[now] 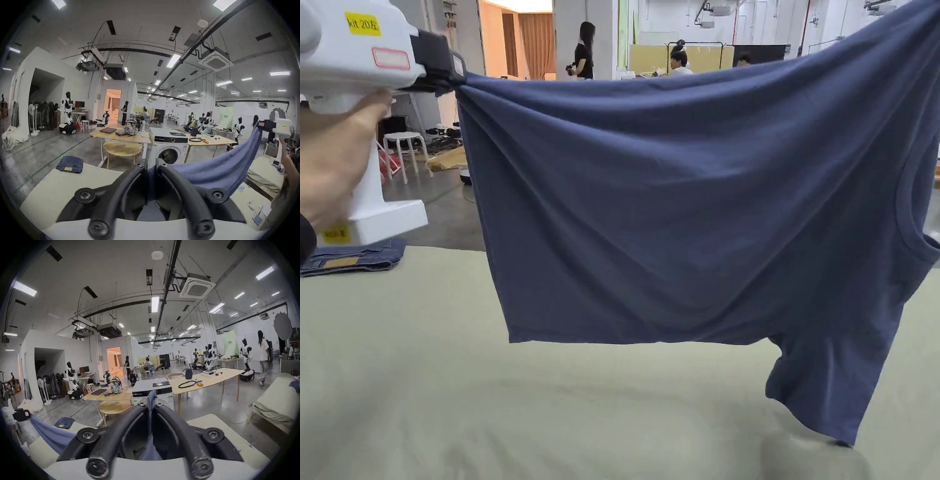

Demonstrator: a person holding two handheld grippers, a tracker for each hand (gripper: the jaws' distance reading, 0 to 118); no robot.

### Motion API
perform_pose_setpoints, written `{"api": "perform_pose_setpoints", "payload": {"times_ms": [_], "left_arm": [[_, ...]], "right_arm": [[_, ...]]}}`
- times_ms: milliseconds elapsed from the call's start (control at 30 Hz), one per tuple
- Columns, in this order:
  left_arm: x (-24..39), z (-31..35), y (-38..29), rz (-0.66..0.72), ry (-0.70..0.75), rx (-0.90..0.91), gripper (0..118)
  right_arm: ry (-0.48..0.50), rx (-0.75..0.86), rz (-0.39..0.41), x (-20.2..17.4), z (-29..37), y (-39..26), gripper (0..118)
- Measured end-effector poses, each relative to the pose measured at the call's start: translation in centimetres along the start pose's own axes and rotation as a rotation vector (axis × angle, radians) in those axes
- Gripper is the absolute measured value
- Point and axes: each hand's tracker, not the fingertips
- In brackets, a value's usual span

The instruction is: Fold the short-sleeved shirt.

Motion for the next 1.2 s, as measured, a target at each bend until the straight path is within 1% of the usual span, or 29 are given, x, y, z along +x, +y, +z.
{"api": "perform_pose_setpoints", "payload": {"times_ms": [100, 233, 267, 333, 433, 533, 567, 667, 700, 733, 767, 800, 867, 900, 933, 967, 1000, 1033, 1067, 1100, 1133, 1167, 1200], "left_arm": [[0.3, -0.3, -2.3, 0.011, 0.006, -0.037, 4], [-0.2, -1.3, -6.0, 0.012, 0.008, -0.115, 4], [-1.7, -2.2, -6.7, 0.023, 0.015, -0.135, 4], [-2.1, -2.2, -8.8, 0.068, 0.010, -0.197, 4], [-2.3, -1.9, -10.8, 0.074, 0.001, -0.198, 4], [-2.4, -0.5, -12.3, 0.094, -0.006, -0.210, 4], [-2.4, 0.0, -12.7, 0.096, -0.016, -0.220, 4], [-1.9, 3.0, -14.3, 0.087, -0.040, -0.223, 4], [-1.6, 4.2, -15.3, 0.100, -0.037, -0.221, 4], [-1.6, 5.4, -16.3, 0.112, -0.036, -0.253, 4], [-1.6, 6.8, -17.5, 0.125, -0.047, -0.255, 4], [-2.7, 7.4, -19.0, 0.141, -0.051, -0.232, 4], [-3.0, 10.7, -22.0, 0.167, -0.076, -0.245, 4], [-3.1, 12.5, -23.8, 0.185, -0.085, -0.249, 4], [-3.1, 14.6, -26.1, 0.223, -0.104, -0.283, 4], [-3.2, 16.4, -28.0, 0.253, -0.102, -0.268, 4], [-3.4, 18.2, -30.1, 0.272, -0.122, -0.300, 4], [-3.4, 20.3, -32.1, 0.275, -0.116, -0.287, 4], [-2.1, 22.9, -33.3, 0.306, -0.108, -0.264, 4], [-2.2, 24.7, -35.0, 0.339, -0.127, -0.310, 4], [-2.2, 26.7, -36.6, 0.351, -0.096, -0.342, 4], [-2.2, 28.5, -37.9, 0.362, -0.077, -0.318, 4], [-1.9, 30.4, -39.0, 0.396, -0.090, -0.330, 4]], "right_arm": [[0.015, -0.020, -0.011, -0.1, 0.0, -2.0, 2], [0.030, -0.074, 0.001, 0.0, 0.0, -5.5, 2], [0.028, -0.087, -0.001, 0.1, 0.2, -6.4, 2], [0.034, -0.124, -0.013, 0.4, 0.3, -8.4, 2], [0.017, -0.166, -0.002, 0.6, 1.5, -10.9, 2], [0.031, -0.181, -0.038, 1.8, 2.1, -12.7, 2], [0.031, -0.183, -0.038, 2.0, 2.7, -13.0, 2], [0.049, -0.190, -0.015, 2.5, 5.6, -14.4, 2], [0.057, -0.200, 0.004, 3.0, 7.7, -15.8, 2], [0.059, -0.200, 0.006, 3.2, 8.9, -16.6, 2], [0.074, -0.212, -0.007, 4.3, 10.0, -18.2, 2], [0.096, -0.223, -0.004, 4.8, 12.0, -19.7, 2], [0.080, -0.218, -0.009, 5.8, 16.0, -23.0, 2], [0.093, -0.236, -0.012, 6.6, 17.9, -25.1, 2], [0.078, -0.231, -0.046, 7.3, 20.2, -27.6, 2], [0.071, -0.266, -0.085, 7.9, 21.7, -29.4, 2], [0.083, -0.303, -0.108, 9.0, 24.3, -32.2, 2], [0.057, -0.311, -0.152, 9.5, 26.9, -34.4, 2], [0.053, -0.337, -0.182, 10.2, 29.0, -36.4, 2], [0.030, -0.327, -0.203, 10.9, 31.6, -38.7, 2], [0.008, -0.355, -0.212, 11.5, 33.8, -40.5, 2], [-0.020, -0.370, -0.227, 12.1, 35.7, -42.0, 2], [-0.045, -0.387, -0.266, 12.7, 37.7, -43.6, 2]]}}
